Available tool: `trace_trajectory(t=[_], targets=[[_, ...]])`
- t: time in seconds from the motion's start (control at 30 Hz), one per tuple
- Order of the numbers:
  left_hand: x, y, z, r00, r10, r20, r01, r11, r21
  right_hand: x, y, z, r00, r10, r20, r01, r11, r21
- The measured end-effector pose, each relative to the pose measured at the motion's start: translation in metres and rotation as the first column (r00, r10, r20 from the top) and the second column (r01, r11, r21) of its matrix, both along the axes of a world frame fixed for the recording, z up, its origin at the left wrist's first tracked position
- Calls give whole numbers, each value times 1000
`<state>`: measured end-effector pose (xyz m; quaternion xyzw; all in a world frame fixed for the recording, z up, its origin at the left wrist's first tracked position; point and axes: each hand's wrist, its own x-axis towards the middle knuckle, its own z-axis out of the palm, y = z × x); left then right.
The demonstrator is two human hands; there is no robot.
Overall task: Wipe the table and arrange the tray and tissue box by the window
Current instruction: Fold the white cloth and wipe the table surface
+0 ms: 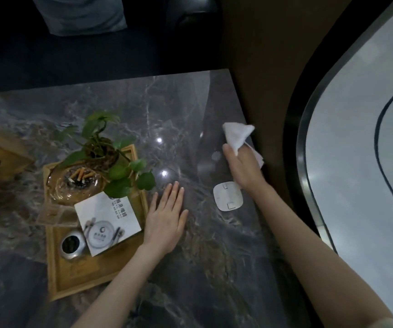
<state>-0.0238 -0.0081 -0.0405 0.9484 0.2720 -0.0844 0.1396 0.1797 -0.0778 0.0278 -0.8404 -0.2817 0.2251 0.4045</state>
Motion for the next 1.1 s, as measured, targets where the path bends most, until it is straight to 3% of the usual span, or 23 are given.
trace_trajectory(t=[0.17, 0.27, 0.33, 0.47, 0.9, 1.1], targets=[[14, 12, 1, 1000, 27, 4, -27, 1000, -5, -14, 20, -43, 980, 193, 55, -185, 974, -129], [19, 17, 0, 999, 34, -21, -34, 999, -12, -21, 19, -55, 916, 187, 354, -94, 960, -264], [21, 18, -1, 999, 28, -32, -28, 999, -18, -24, 22, -62, 859, 249, 447, -76, 926, -370], [20, 17, -1, 999, 29, -38, -31, 999, -39, -27, 29, -85, 879, 315, 358, -76, 833, -547], [19, 16, -8, 999, 37, -34, -36, 999, 16, 48, 50, -93, 807, 435, 400, -160, 812, -561], [17, 17, -10, 998, 46, -43, -45, 999, 28, 44, 61, -93, 839, 389, 381, -124, 818, -562]])
